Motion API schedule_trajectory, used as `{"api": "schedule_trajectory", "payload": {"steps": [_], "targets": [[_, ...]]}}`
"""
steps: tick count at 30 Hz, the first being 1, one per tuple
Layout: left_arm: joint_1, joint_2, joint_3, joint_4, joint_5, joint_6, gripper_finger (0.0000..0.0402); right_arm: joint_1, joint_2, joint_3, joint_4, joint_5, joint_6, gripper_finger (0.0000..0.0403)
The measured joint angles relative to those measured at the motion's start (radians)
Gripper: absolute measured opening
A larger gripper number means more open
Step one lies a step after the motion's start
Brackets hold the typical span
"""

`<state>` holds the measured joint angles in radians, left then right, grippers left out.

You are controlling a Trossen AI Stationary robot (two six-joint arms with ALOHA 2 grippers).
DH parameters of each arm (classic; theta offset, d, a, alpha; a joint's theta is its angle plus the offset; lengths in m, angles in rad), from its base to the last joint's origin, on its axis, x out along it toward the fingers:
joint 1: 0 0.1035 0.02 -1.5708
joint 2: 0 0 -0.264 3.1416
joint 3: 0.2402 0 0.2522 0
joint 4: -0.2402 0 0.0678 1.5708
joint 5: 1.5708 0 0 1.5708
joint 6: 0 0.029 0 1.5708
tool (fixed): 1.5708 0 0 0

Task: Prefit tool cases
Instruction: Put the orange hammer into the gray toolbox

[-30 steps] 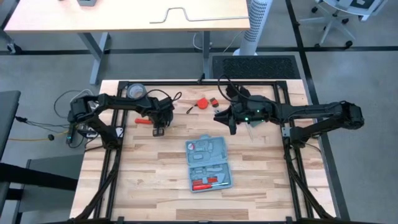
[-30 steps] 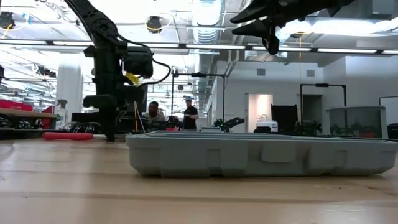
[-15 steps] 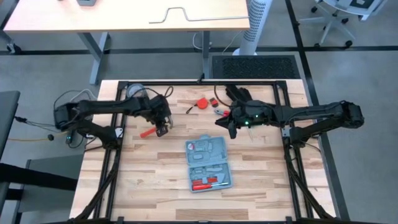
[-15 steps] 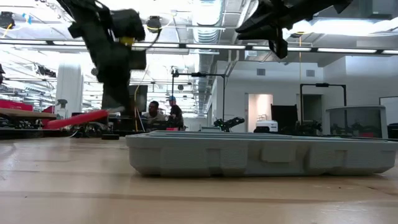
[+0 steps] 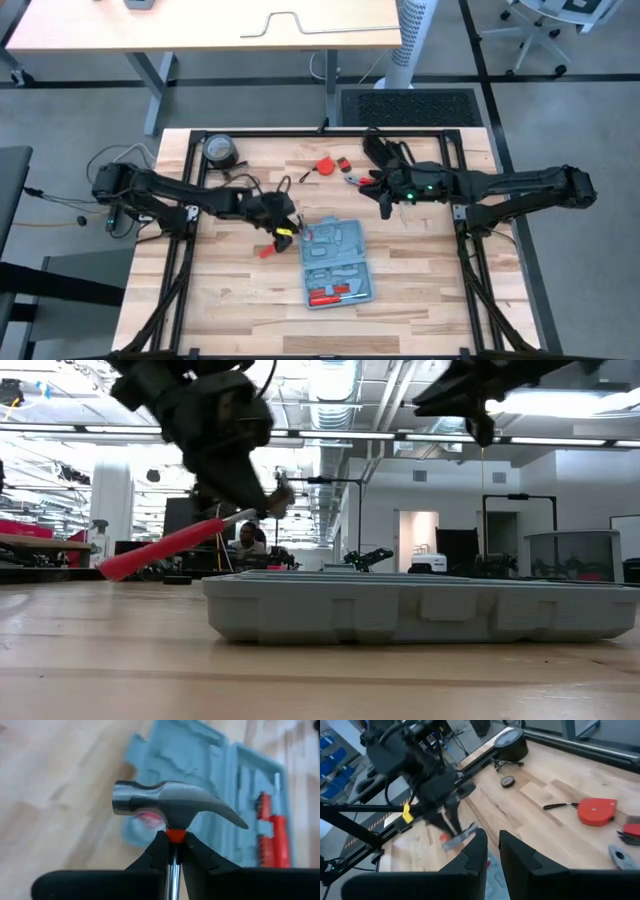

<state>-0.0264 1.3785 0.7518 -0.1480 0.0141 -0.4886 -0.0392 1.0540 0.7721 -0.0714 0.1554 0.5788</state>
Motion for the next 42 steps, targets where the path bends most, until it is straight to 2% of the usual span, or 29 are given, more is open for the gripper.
{"api": "schedule_trajectory", "payload": {"steps": [5, 11, 16, 19, 30, 34, 42], "targets": [[-0.069, 0.125, 0.101, 0.036, -0.034, -0.075, 0.0022, 0.029, -0.136, -0.105, 0.006, 0.012, 0.049, 0.0059], [-0.118, 0.251, 0.331, -0.033, -0.074, -0.052, 0.0022, 0.105, -0.277, -0.193, -0.001, 0.018, 0.102, 0.0059], [-0.149, 0.38, 0.517, -0.085, -0.084, -0.035, 0.0021, 0.171, -0.371, -0.242, -0.036, 0.128, 0.106, 0.0059], [-0.17, 0.473, 0.605, -0.095, -0.079, -0.035, 0.0021, 0.185, -0.408, -0.244, -0.11, 0.166, 0.115, 0.0059], [-0.209, 0.74, 0.927, -0.26, -0.021, 0.015, 0.0021, 0.191, -0.478, -0.244, -0.231, 0.166, 0.129, 0.0059], [-0.214, 0.779, 0.98, -0.332, -0.009, 0.052, 0.0021, 0.191, -0.482, -0.244, -0.249, 0.162, 0.129, 0.0059], [-0.203, 0.784, 0.981, -0.345, 0.037, 0.102, 0.0021, 0.197, -0.479, -0.244, -0.27, 0.16, 0.129, 0.0059]]}}
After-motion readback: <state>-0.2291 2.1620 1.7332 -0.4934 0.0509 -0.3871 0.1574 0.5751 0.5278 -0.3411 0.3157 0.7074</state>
